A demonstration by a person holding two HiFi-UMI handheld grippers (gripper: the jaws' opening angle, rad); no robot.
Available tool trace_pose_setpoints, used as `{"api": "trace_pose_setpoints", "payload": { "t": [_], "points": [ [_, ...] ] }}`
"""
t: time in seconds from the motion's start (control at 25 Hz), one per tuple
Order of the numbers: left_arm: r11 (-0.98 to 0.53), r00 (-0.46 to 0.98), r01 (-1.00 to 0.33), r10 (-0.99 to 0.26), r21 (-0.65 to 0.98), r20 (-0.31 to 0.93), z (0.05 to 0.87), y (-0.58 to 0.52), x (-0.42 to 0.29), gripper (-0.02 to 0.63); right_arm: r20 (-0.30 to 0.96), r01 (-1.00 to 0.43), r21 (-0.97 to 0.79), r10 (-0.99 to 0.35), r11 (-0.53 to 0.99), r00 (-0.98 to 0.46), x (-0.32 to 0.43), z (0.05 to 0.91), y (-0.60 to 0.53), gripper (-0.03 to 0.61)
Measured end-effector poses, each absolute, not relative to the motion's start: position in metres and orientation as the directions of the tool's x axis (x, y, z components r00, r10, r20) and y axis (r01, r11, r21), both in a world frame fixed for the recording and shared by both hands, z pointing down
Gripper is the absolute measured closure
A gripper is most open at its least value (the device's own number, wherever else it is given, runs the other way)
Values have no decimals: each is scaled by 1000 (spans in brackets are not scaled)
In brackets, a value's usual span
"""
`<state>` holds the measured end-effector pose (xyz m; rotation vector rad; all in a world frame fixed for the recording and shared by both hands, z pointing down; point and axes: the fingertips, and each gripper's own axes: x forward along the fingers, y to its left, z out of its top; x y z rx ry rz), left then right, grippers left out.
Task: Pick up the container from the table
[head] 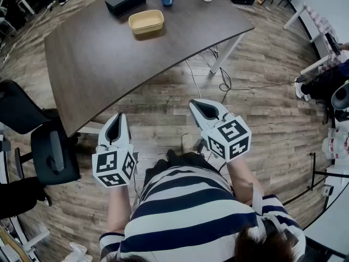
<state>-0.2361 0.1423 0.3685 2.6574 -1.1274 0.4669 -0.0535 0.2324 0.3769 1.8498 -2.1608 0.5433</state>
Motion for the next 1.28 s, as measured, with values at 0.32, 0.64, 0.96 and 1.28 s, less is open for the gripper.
{"api": "trace_pose_setpoints", "payload": {
  "t": [0.32,0.64,0.96,1.28],
  "points": [
    [-672,654,-734,-658,101,374,374,130,-211,614,419,-979,-142,-887,146,-193,-31,383,219,581],
    [-660,656,-739,-660,135,365,377,113,-176,614,423,-966,-153,-869,210,-256,0,386,194,580],
    [-603,598,-790,-717,111,358,378,89,-150,614,416,-945,-165,-848,284,-328,29,392,162,580],
    [-593,617,-782,-696,189,369,380,94,-105,614,411,-917,-183,-819,355,-400,64,394,152,580]
  ]
}}
